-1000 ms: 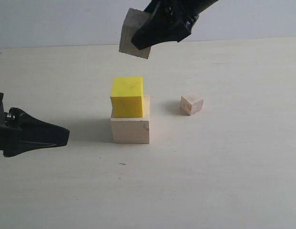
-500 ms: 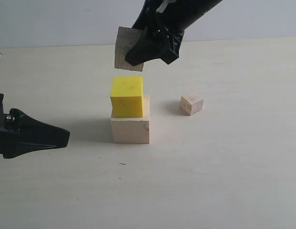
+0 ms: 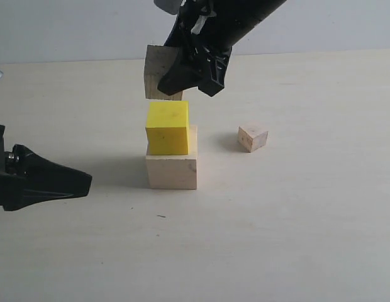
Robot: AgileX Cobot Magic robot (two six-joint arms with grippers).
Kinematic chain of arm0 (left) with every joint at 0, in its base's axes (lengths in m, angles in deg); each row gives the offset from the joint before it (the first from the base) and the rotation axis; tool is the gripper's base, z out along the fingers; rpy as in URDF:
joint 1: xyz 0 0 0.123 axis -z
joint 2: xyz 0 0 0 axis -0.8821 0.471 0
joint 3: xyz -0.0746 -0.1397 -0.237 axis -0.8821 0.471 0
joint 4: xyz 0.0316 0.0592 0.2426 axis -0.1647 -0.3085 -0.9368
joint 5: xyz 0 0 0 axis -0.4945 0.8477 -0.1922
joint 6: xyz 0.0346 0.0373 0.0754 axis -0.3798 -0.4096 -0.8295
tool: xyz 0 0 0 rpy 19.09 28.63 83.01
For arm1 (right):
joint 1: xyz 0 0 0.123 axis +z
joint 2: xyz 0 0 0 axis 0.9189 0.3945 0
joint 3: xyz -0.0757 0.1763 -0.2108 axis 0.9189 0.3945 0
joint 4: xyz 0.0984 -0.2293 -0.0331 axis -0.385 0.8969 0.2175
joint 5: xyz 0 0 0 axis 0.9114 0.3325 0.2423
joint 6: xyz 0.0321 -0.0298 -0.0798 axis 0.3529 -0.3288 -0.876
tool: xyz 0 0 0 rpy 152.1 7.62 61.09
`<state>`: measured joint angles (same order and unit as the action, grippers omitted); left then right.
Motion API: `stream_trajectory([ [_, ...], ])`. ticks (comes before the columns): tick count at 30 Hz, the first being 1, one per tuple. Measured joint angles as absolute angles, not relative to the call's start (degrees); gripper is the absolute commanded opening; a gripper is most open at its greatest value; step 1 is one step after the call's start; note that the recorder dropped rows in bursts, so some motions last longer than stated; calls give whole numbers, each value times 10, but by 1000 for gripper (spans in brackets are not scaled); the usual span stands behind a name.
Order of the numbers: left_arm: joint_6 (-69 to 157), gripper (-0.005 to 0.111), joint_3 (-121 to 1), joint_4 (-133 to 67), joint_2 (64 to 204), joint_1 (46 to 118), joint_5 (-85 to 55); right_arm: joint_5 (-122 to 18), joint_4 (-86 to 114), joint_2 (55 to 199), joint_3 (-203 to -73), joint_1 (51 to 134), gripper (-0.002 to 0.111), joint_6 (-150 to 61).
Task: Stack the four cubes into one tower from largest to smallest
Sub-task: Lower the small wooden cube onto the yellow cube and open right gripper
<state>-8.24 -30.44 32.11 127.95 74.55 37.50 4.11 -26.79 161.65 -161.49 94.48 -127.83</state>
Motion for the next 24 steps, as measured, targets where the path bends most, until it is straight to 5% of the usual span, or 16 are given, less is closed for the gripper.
stream_trajectory([
  [24, -84, 0, -304, 319, 1280, 745, 382, 46, -261, 1645, -1615, 946, 0, -1268],
])
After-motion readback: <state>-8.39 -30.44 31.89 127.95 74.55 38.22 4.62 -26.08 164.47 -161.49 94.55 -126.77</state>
